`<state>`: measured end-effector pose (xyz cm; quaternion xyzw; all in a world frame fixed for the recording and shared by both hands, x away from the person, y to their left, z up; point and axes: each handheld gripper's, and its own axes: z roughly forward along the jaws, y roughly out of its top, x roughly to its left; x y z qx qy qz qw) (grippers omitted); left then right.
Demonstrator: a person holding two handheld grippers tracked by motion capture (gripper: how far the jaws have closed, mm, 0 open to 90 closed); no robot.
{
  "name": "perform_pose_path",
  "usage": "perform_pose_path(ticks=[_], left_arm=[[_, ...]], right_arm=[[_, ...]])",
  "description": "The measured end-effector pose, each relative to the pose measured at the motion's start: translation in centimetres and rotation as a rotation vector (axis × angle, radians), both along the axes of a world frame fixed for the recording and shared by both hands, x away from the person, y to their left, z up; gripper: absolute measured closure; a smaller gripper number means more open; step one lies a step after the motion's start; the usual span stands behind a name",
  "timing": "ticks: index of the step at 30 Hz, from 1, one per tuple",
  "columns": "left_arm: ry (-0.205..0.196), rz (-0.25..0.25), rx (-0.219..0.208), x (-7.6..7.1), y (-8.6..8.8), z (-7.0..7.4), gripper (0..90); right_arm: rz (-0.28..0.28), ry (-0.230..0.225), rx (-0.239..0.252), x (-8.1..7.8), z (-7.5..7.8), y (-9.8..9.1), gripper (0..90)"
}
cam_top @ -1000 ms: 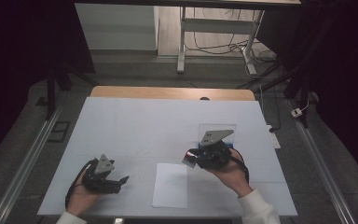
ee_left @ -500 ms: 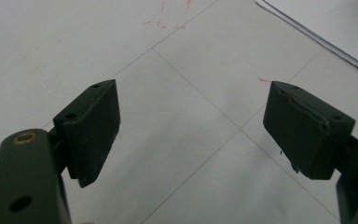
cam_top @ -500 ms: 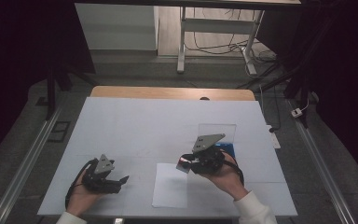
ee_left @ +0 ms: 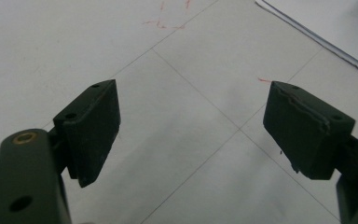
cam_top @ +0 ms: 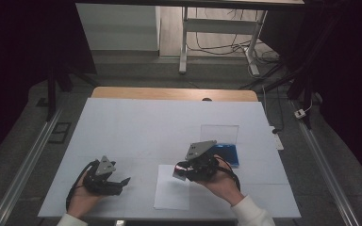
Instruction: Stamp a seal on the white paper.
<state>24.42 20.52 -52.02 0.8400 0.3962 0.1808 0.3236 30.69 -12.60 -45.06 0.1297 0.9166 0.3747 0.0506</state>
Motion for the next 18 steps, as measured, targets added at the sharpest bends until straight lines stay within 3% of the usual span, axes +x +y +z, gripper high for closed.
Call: perform_pose_path(ticks=[18], left_arm=[[0.003, 0.0, 0.004, 0.0, -0.1, -0.1, 19.0]], right_arm=[[0.021, -0.001, -0.029, -0.6, -1.6, 1.8, 70.0]])
